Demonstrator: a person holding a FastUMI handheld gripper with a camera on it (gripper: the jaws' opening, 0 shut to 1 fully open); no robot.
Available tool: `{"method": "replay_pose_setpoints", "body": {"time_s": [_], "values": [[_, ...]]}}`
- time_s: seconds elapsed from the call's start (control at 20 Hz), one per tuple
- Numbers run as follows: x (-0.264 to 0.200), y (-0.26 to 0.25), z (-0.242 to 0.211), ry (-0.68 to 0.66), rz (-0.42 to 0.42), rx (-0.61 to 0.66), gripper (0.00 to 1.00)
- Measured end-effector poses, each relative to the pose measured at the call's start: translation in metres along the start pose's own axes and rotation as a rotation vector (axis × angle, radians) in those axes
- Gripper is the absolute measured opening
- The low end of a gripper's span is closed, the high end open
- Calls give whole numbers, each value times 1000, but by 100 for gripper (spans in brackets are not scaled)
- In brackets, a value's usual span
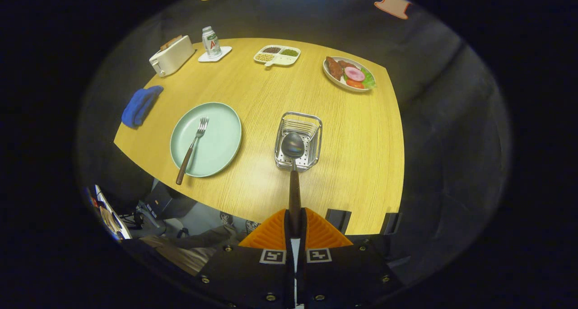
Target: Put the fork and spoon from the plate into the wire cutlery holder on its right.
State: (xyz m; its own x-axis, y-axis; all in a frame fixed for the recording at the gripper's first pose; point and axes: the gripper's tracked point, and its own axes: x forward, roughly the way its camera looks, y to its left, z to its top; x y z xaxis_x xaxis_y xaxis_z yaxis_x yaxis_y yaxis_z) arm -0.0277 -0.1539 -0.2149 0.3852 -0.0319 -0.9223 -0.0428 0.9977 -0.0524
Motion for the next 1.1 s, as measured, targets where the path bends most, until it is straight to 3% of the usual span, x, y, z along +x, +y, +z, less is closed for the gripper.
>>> {"method": "replay_pose_setpoints", "body": {"time_s": [0.5,0.6,1.1], "values": [[21,-8,27,96,14,-11,4],[22,-12,31,101,10,-13,8],[8,-35,53,10,-36,34,17]]}}
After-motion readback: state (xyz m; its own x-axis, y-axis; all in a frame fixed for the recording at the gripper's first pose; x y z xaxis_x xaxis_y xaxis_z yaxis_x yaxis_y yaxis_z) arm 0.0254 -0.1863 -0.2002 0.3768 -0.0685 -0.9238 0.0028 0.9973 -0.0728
